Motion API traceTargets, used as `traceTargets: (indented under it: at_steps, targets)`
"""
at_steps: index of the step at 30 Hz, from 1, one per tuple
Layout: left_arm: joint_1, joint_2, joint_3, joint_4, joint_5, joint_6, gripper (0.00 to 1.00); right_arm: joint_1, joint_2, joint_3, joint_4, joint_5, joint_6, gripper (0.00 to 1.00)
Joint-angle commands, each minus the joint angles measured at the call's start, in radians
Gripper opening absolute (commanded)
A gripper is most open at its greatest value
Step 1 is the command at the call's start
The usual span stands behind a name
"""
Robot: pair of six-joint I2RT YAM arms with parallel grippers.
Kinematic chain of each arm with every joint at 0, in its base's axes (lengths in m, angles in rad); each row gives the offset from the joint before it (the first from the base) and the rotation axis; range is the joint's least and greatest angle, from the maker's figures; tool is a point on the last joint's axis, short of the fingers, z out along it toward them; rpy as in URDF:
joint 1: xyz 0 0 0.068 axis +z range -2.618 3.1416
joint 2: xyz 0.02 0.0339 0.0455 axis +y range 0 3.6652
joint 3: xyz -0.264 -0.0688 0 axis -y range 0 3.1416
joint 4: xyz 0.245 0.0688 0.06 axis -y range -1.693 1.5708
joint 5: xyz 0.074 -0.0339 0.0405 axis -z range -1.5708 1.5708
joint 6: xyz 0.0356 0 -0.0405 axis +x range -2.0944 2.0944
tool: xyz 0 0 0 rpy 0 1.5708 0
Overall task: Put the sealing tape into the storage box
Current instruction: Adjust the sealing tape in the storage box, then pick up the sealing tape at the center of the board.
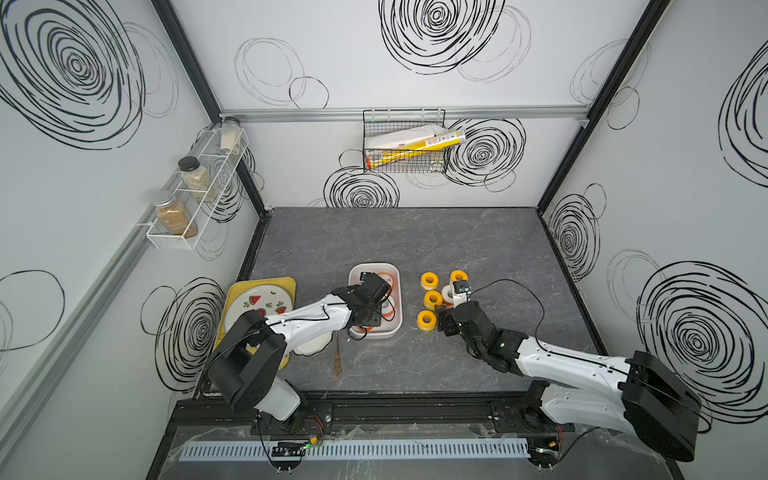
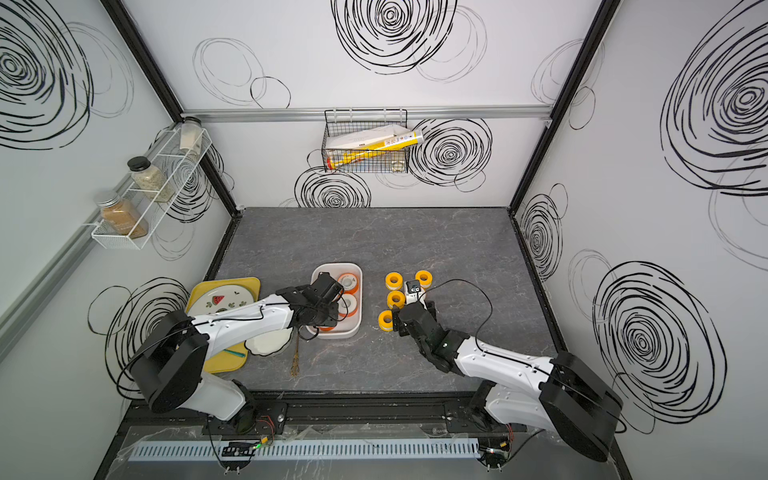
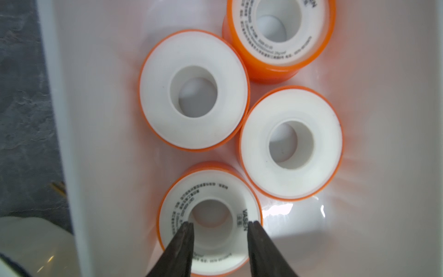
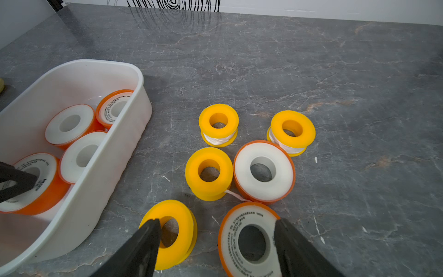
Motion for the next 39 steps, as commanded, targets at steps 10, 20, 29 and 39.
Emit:
traceTargets:
  at_steps: [10,20,29,39]
  targets:
    - [0.007,-0.301,0.028,-0.088,-0.030,0.056,0.52,-0.023,0.032,0.036,-0.021,-0.007,-0.007,0.82]
    - [0.044,-0.593,-0.068,-0.061,-0.024,0.096,0.60,-0.150,0.156,0.201,-0.199,-0.073,0.012,0.89]
    - [0.044,-0.632,-0.084,-0.043,-0.021,0.103,0.61,-0.281,0.304,0.326,-0.258,-0.176,-0.002,0.98]
    - [0.043,-0.613,-0.081,-0.052,-0.032,0.102,0.61,-0.367,0.499,0.467,-0.304,-0.230,0.026,0.99]
